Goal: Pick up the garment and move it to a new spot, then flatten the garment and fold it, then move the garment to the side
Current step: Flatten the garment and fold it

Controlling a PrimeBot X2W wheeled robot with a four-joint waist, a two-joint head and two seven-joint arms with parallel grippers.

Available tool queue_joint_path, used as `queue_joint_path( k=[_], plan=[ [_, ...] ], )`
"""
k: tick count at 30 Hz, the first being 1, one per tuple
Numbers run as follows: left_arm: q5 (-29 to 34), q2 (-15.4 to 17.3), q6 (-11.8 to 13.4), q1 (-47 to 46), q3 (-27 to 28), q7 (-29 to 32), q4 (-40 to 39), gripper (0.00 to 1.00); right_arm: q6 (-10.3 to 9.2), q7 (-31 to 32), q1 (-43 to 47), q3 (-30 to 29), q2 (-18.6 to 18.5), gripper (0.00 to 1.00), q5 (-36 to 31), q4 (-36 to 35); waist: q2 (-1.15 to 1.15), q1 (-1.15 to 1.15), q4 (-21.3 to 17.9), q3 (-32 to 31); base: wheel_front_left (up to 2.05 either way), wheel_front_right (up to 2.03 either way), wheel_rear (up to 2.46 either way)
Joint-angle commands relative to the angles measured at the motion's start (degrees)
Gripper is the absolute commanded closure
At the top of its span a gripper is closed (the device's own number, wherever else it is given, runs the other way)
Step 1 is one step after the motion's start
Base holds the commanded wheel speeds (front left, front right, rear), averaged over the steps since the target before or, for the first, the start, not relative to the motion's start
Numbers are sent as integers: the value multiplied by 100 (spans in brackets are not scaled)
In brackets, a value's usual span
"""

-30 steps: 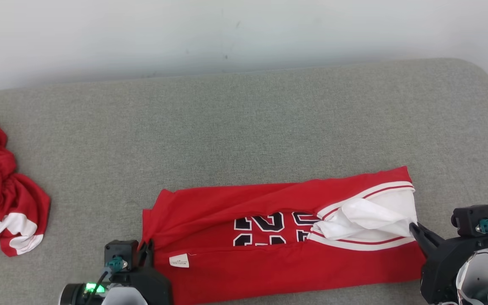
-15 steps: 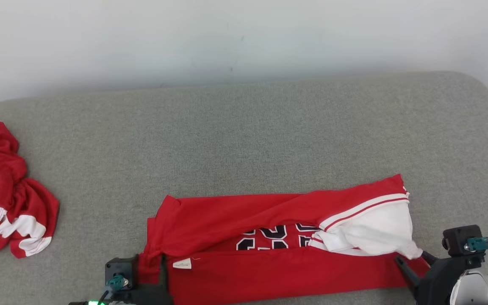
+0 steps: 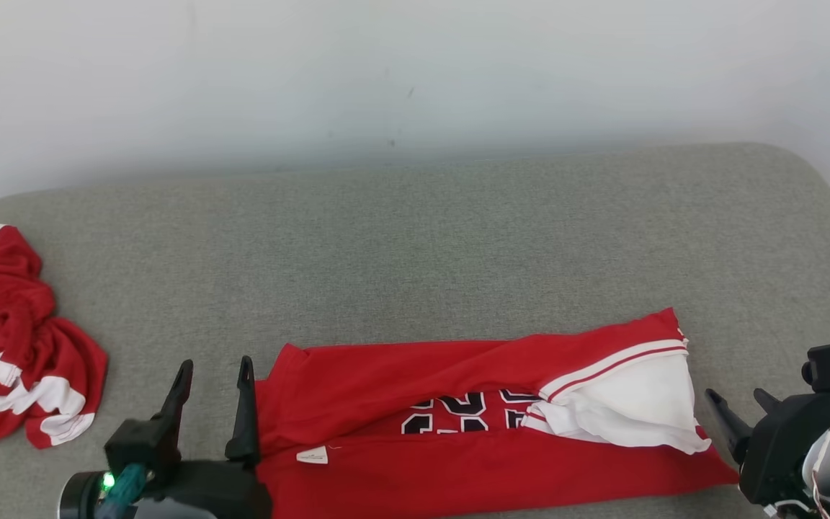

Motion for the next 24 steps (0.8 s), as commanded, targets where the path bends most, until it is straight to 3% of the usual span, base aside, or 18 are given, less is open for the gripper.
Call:
queue_joint_path(
  k=[1, 3, 11, 17, 24],
  plan=[
    [243, -60, -127, 270, 191, -5, -183, 0, -14, 38, -101, -73, 84, 0, 18, 127, 0, 0, 29, -1, 0, 0, 0],
    [701, -229, -494, 511, 726, -6, -620, 0, -14, 65, -361, -223, 209, 0, 61, 444, 0, 0, 94, 25, 0, 0, 0],
    [1478, -845, -1405, 1116, 2003, -8, -1012, 0, -14, -91, -946, -364, 310, 0, -53, 1398, 0, 0, 311, 222, 0, 0, 0],
    [1909, -1150, -1770, 1303, 2421, -8, -881, 0, -14, -176, -1203, -545, 371, 0, -270, 2127, 0, 0, 499, 342, 0, 0, 0],
    [2151, -1313, -2021, 1263, 2673, -9, -667, 0, -14, -157, -1389, -742, 517, 0, -526, 2842, 0, 0, 655, 521, 0, 0, 0]
  ],
)
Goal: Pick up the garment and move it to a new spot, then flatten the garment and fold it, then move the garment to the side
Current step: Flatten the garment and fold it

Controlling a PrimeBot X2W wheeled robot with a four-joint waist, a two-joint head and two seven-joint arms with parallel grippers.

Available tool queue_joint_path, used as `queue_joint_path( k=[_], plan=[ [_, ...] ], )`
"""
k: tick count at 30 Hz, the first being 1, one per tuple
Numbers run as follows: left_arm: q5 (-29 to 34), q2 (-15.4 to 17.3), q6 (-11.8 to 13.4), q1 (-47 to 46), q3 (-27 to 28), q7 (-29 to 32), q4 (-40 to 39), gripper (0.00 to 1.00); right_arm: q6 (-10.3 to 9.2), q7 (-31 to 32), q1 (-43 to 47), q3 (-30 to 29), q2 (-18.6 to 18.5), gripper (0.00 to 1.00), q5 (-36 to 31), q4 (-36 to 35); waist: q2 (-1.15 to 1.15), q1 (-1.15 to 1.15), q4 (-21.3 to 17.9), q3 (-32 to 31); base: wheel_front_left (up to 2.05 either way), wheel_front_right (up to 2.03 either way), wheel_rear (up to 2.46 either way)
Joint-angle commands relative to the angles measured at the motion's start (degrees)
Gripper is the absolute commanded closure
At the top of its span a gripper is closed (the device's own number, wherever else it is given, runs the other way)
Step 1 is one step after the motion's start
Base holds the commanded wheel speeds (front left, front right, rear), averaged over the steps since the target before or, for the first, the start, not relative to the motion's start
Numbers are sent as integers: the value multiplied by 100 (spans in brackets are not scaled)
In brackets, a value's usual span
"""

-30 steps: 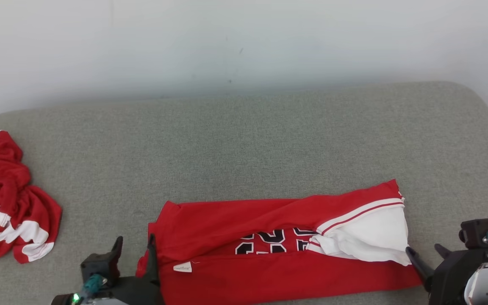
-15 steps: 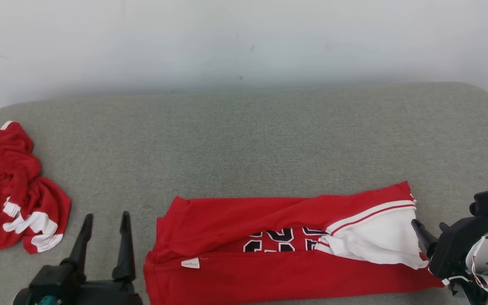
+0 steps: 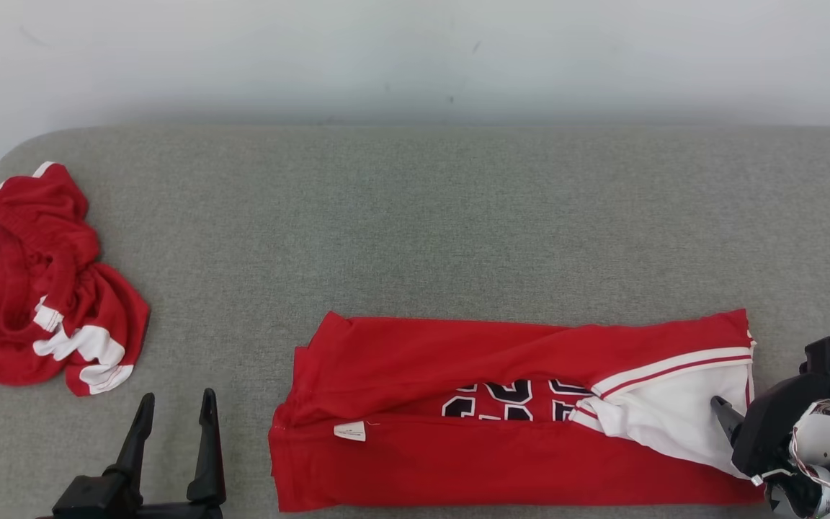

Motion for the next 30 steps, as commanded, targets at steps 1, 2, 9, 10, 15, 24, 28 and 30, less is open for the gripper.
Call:
queue_joint_path(
  k=[1, 2, 9, 10, 15, 24, 28, 30],
  plan=[
    [62, -31, -60, -29, 75, 0, 43, 0, -14, 73, -17, -12, 95, 0, -53, 179, 0, 0, 82, 84, 0, 0, 0],
    [91, -47, -91, -50, 106, 0, 55, 0, -14, 99, -31, 2, 128, 0, -68, 252, 0, 0, 95, 97, 0, 0, 0],
    [116, -123, -187, -45, 286, 0, 131, 0, 0, 126, -159, 249, 116, 100, -141, 337, 0, 0, 69, 105, 0, 0, 0],
    [109, -131, -200, -34, 315, 0, 154, 0, -2, 87, -212, 289, 40, 100, -197, 324, 0, 0, 42, 101, 0, 0, 0],
    [144, -159, -253, -96, 420, 0, 272, 0, -19, -15, -494, 234, -361, 100, -461, 319, 0, 0, -79, 23, 0, 0, 0],
    [156, -181, -336, -76, 422, 0, 356, 0, -17, -28, -427, -396, -886, 100, -895, 317, 0, 0, -244, -257, 0, 0, 0],
    [163, -186, -350, 33, 402, 0, 378, 0, -16, 28, -282, -695, -953, 100, -1174, 161, 0, 0, -290, -421, 0, 0, 0],
    [143, -187, -344, 96, 395, 0, 385, 0, -16, 87, -191, -675, -851, 100, -1210, 25, 0, 0, -311, -503, 0, 0, 0]
  ],
)
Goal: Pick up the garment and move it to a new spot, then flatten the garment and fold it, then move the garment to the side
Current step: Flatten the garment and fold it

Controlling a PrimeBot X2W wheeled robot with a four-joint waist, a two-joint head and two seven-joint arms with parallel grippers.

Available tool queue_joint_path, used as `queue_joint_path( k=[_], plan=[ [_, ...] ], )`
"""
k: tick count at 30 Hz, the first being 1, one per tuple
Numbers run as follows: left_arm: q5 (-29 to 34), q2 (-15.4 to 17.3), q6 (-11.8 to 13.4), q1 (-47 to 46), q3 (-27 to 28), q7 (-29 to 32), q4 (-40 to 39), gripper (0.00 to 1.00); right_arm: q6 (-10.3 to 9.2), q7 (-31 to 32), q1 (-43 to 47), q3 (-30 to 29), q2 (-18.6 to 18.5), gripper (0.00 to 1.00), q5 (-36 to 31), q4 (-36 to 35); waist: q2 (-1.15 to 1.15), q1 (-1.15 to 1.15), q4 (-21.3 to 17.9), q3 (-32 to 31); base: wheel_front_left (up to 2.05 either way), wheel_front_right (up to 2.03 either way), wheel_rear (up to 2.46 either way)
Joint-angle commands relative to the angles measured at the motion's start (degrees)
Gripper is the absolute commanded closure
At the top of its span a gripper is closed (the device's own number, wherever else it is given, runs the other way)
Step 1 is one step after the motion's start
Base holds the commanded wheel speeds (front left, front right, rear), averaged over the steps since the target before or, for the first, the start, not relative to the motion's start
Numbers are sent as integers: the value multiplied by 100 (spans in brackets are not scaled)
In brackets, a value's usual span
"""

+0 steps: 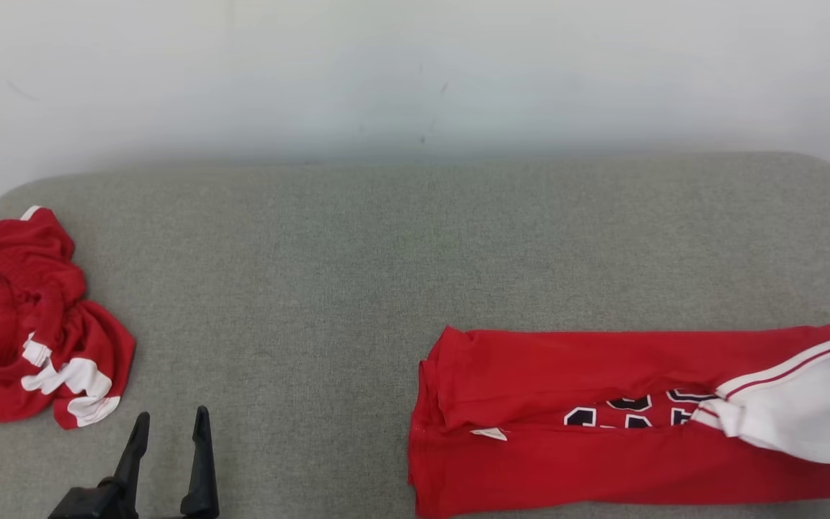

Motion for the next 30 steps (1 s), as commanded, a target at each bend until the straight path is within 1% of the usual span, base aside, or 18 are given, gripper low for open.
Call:
queue_joint_path(
  k=[1, 3, 6, 11, 13, 15, 18, 19, 21, 26, 30],
  plan=[
    [8, -5, -21, 114, 0, 0, 14, 0, -17, 26, 106, 87, 102, 100, -12, -99, -1, 0, -52, -142, 0, 0, 0],
    [-16, -5, -3, 161, 0, 0, 24, 0, -17, 45, 175, 329, 232, 100, 98, -354, -1, 0, -76, -236, 0, 0, 0],
    [-70, -5, 56, 225, 41, 0, -36, 0, -17, 157, 311, 845, 389, 100, 341, -767, -1, 0, -100, -302, 0, 0, 0],
    [-128, -5, 103, 380, 32, 0, -84, 0, -17, 448, 444, 1940, 552, 95, 731, -1368, -1, 0, -69, -376, 0, 0, 0],
    [-137, -6, 109, 403, -1, 0, -94, 0, -17, 545, 425, 2335, 615, 100, 851, -1503, -1, 0, -36, -378, 0, 0, 0],
    [-145, -6, 131, 395, -45, 0, -88, 0, -17, 592, 347, 2672, 694, 100, 969, -1548, -1, 0, 14, -363, 0, 0, 0],
    [-159, -5, 153, 322, -123, 0, -91, 0, -17, 634, 178, 3100, 856, 100, 1104, -1437, -1, 0, 98, -308, 0, 0, 0],
    [-159, -5, 153, 322, -123, 0, -91, 0, -17, 634, 178, 3100, 856, 100, 1104, -1437, -1, 0, 98, -308, 0, 0, 0],
    [-173, -6, 154, 256, -188, 0, -87, 0, -17, 597, 43, 3292, 983, 100, 1151, -1270, -1, 0, 170, -261, 0, 0, 0],
    [-217, -5, 170, 107, -325, 0, -70, 0, -17, 375, -377, 3510, 1374, 100, 1225, -716, -1, 0, 353, -113, 0, 0, 0],
    [-247, -5, 189, 21, -419, 0, -41, 0, -17, 150, -677, 3693, 1611, 100, 1292, -267, -1, 0, 464, -31, 0, 0, 0]
  ],
)
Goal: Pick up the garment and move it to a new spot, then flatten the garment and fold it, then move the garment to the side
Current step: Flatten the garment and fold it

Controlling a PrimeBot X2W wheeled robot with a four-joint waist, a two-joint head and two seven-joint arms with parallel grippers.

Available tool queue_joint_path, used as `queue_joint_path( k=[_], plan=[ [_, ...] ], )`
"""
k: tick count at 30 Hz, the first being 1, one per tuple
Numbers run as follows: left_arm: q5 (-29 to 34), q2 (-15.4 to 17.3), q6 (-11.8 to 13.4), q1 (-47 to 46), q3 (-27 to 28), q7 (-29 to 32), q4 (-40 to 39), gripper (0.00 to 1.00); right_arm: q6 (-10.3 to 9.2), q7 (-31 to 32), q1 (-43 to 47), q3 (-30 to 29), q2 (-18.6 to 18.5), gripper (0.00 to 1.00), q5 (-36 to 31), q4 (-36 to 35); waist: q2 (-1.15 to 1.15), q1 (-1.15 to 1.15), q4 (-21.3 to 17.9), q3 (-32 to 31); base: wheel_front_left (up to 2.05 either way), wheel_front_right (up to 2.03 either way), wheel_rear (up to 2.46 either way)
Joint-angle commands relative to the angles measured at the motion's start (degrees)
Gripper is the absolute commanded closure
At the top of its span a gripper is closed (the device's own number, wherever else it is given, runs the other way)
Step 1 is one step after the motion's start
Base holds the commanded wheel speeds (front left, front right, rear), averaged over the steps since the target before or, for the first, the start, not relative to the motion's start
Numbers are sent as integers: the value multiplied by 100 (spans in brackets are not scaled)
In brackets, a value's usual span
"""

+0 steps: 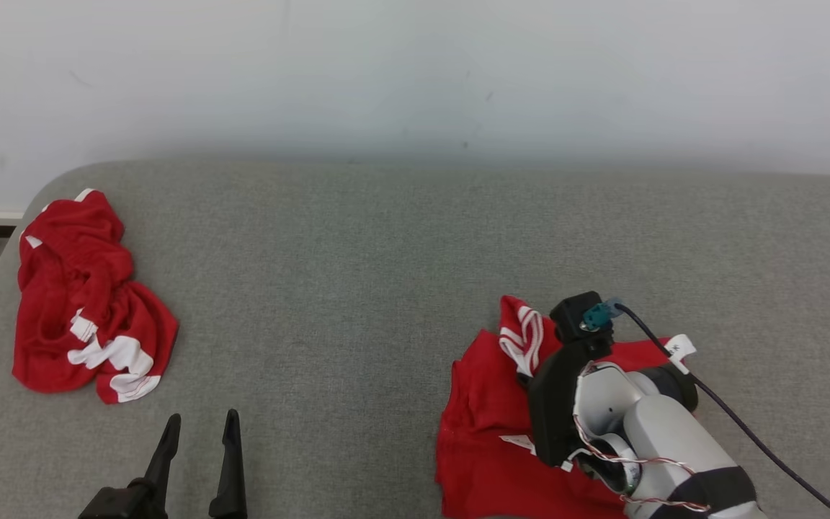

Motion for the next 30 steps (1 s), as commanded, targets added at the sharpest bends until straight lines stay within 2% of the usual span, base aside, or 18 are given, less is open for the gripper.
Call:
queue_joint_path(
  k=[1, 7, 12, 13, 14, 15, 22, 25, 30],
  plan=[
    [-63, -2, 25, -76, -25, 0, 16, 0, -16, -75, -118, 72, 73, 100, 72, 136, 0, 0, 98, 85, 0, 0, 0],
    [-93, -1, 29, -134, -105, 0, 64, 0, -16, -309, -389, 444, 225, 100, 228, 686, 0, 0, 177, 115, 0, 0, 0],
    [-69, -1, 14, -143, -100, 0, 100, 0, -16, -449, -449, 752, 248, 100, 642, 938, 0, 0, 165, 110, 0, 0, 0],
    [-67, -1, 8, -140, -86, 0, 115, 0, -15, -450, -473, 944, 259, 89, 791, 986, 0, 0, 142, 98, 0, 0, 0],
    [-63, 0, 9, -138, -74, 0, 121, 0, -16, -530, -496, 981, 253, 57, 897, 981, 0, 0, 124, 89, 0, 0, 0],
    [-61, -1, 3, -137, -68, 0, 125, 0, -16, -609, -501, 975, 248, 0, 1026, 979, 0, 0, 108, 79, 0, 0, 0],
    [-36, 0, -39, -68, -3, 0, 158, 0, -16, -1550, -593, 847, 246, 0, 1798, 781, 0, 0, -33, -90, 0, 0, 0],
    [-11, -1, -47, -2, 41, 0, 168, 0, -16, -1972, -626, 636, 209, 0, 1710, 757, 0, 0, -111, -193, 0, 0, 0],
    [2, -1, -47, 13, 111, 0, 199, 0, -16, -2775, -373, 234, -277, 0, 1264, 594, 0, 0, -255, -325, 0, 0, 0]
  ],
)
